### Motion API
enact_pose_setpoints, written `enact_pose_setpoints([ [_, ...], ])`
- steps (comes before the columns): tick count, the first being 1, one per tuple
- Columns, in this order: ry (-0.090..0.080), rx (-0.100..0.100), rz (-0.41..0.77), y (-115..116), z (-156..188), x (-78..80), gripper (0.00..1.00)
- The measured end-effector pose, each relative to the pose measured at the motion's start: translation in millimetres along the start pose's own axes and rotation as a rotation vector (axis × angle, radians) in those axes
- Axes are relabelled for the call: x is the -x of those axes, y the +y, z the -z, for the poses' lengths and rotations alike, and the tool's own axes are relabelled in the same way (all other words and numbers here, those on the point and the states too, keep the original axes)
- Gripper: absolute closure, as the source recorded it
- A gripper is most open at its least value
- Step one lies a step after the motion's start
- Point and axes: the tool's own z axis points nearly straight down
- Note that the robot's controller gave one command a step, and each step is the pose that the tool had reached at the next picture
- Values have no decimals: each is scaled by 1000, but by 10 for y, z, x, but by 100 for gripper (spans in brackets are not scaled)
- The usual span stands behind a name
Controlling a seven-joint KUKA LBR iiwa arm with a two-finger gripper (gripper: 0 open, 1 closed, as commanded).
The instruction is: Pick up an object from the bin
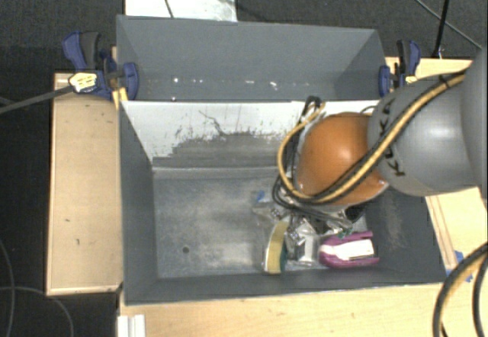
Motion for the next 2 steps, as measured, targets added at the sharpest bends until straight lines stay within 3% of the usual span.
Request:
enact_pose_setpoints([
  [1,1,-1,-17,169,1145,391,100],
  [2,-2,-4,-87,-85,2108,1012,100],
])
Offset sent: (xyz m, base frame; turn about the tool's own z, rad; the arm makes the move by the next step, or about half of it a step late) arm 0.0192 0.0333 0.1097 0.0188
